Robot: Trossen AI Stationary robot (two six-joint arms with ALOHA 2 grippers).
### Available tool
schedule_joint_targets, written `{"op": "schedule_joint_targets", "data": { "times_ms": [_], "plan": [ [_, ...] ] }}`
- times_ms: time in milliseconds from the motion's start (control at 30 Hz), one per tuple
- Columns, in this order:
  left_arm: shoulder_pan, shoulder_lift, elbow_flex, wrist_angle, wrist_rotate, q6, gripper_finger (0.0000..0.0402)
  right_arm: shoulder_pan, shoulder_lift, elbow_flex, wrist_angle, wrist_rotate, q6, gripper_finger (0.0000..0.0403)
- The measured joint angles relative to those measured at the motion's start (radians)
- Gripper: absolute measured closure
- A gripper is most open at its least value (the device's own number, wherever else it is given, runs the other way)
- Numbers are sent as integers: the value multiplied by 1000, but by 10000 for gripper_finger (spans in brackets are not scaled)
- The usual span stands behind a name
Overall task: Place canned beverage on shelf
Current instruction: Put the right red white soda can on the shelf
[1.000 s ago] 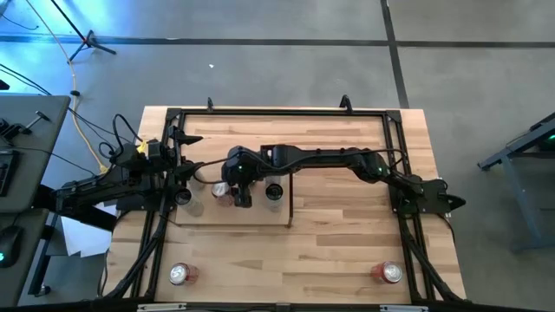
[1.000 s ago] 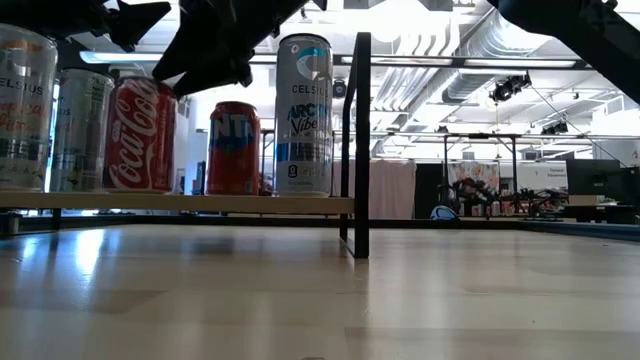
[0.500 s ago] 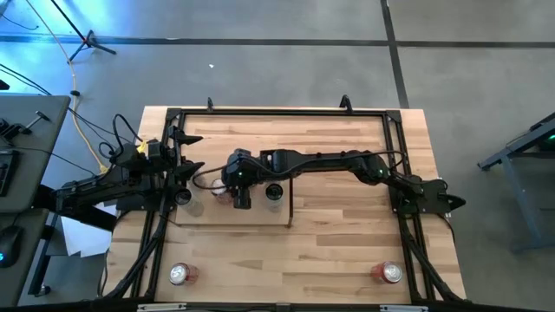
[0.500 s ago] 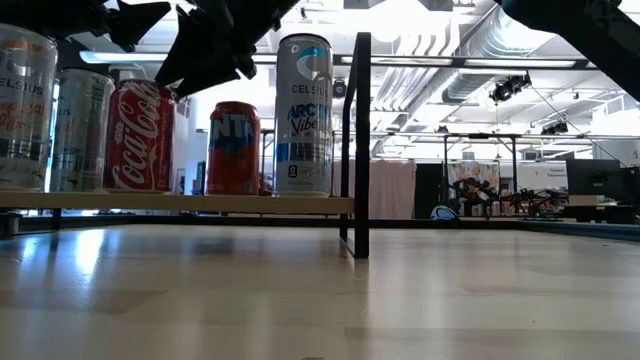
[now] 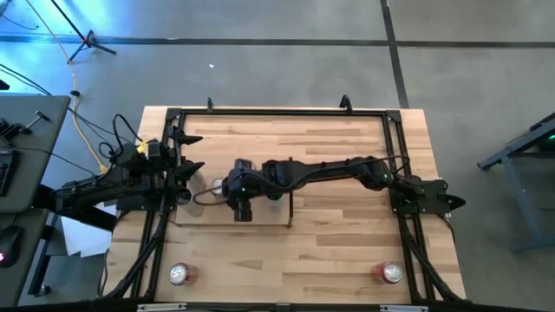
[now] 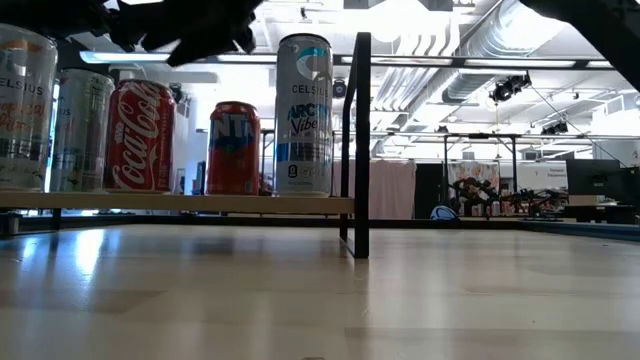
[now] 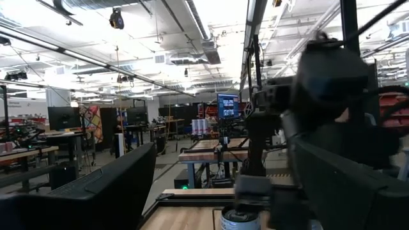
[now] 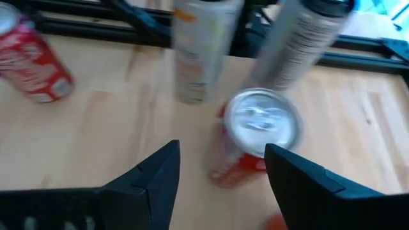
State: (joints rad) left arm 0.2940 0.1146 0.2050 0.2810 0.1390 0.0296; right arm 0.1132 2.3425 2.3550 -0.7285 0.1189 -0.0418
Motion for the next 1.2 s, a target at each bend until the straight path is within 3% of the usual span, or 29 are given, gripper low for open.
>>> {"op": "schedule_joint_targets", "data": {
  "times_ms": [300,667,1200],
  "plan": [
    [0,0,0,0,0,0,55,41,2,0,25,-75,16,190],
    [0,0,0,0,0,0,55,3,62,-4,123,-201,42,190],
    [0,0,0,0,0,0,55,-5,75,-5,127,-176,34,190]
  ]
}}
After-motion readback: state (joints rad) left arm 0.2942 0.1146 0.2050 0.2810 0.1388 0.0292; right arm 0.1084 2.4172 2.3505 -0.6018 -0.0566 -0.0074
